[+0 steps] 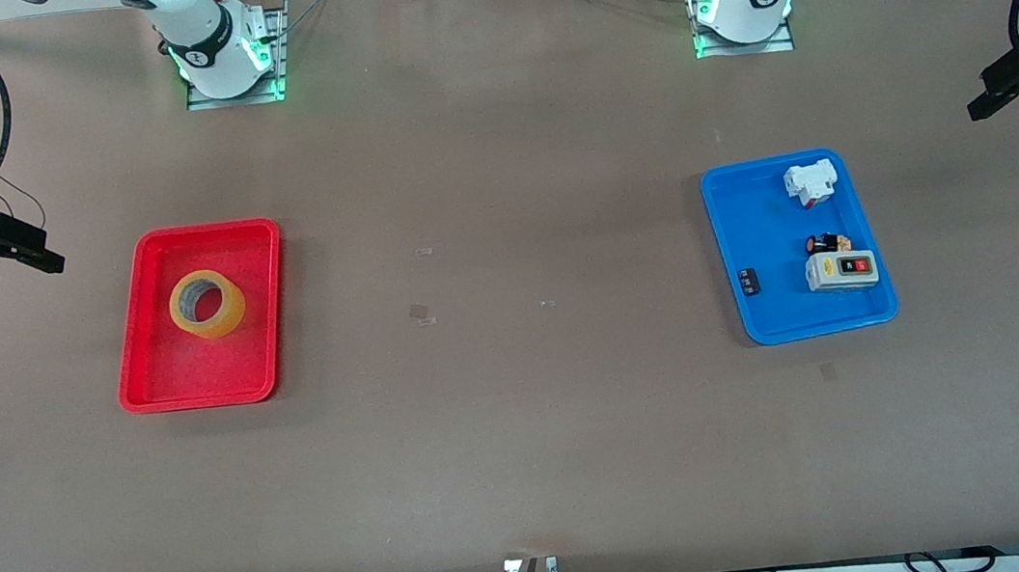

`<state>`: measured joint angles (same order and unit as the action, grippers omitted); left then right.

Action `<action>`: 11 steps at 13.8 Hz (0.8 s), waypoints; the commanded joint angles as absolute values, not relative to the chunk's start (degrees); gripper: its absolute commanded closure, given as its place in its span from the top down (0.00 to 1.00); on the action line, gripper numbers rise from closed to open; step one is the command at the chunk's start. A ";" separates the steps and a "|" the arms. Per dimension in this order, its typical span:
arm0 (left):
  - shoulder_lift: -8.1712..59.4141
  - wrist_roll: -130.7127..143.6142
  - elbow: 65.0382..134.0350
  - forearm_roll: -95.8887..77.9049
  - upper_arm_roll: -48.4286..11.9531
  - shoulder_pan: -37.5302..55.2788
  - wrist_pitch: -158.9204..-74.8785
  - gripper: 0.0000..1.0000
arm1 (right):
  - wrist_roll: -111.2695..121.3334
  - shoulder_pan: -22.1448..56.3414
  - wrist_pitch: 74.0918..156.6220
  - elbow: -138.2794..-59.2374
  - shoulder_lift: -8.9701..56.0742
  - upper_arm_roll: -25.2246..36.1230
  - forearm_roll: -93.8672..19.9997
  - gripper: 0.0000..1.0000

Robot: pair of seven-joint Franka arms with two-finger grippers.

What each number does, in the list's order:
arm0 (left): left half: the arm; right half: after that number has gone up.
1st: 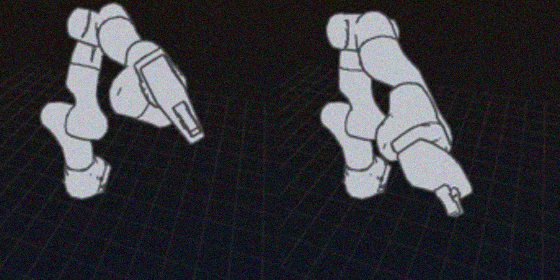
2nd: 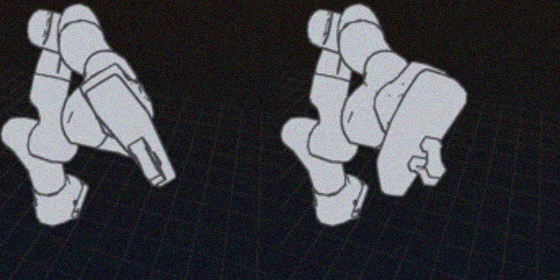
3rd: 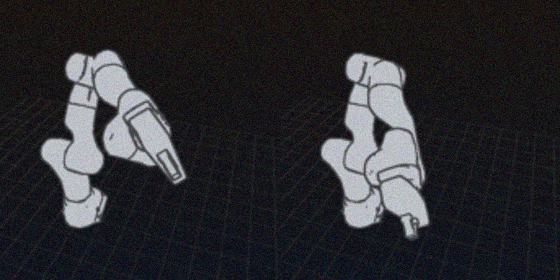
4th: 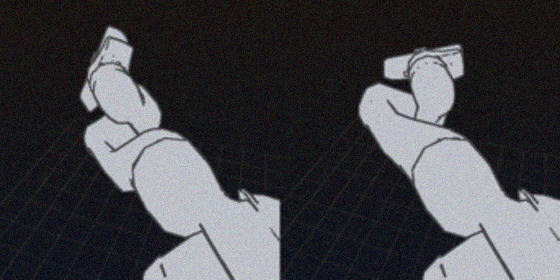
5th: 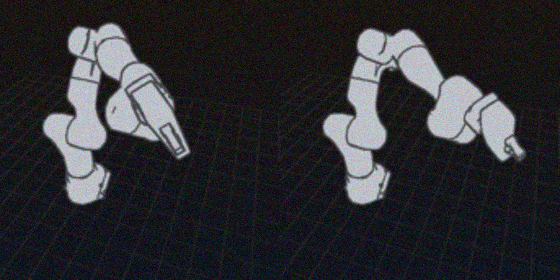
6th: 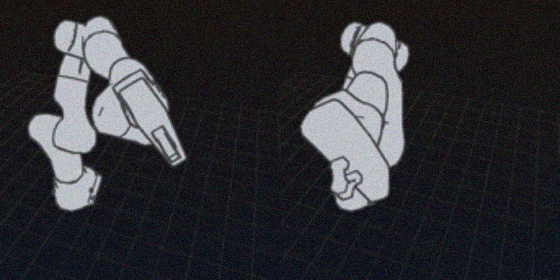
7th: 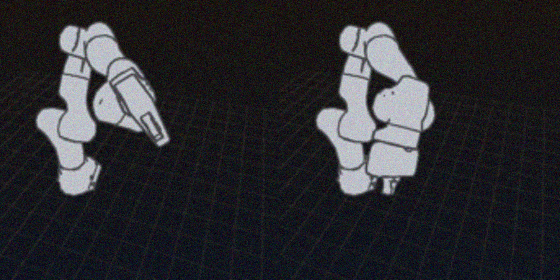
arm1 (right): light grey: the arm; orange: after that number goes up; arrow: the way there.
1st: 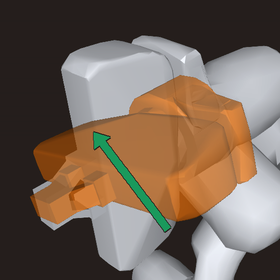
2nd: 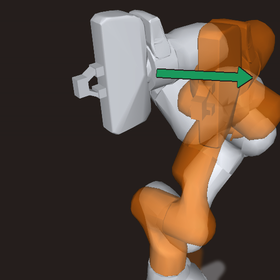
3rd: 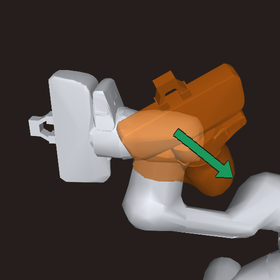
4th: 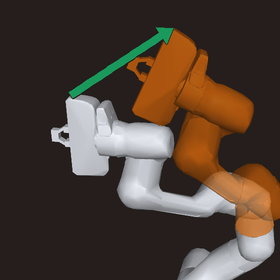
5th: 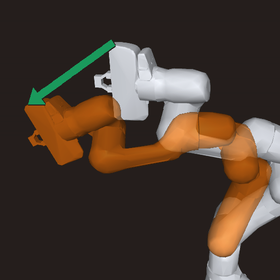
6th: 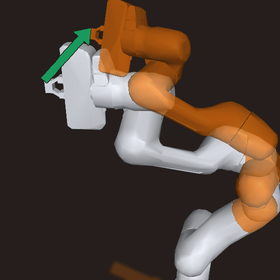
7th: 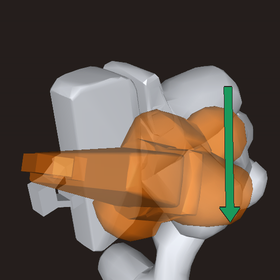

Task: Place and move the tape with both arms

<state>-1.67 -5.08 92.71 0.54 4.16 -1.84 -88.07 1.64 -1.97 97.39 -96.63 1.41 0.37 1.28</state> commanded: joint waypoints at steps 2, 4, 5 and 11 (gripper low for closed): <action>-1.32 -5.27 90.88 1.58 3.16 -2.20 -86.75 1.00 | 1.49 -2.02 96.50 -97.47 -0.17 0.18 1.05 1.00; -1.32 -5.36 90.88 1.41 2.81 -2.20 -86.84 1.00 | 2.11 -2.02 95.55 -97.47 -0.26 0.09 1.05 1.00; -1.32 -5.36 90.88 1.32 2.73 -2.11 -86.92 1.00 | 2.11 -2.02 95.28 -97.47 -0.26 0.09 1.05 1.00; -1.32 -5.19 91.05 1.32 2.11 -2.11 -86.84 1.00 | 1.49 -2.02 95.10 -97.21 -0.88 -0.09 0.88 1.00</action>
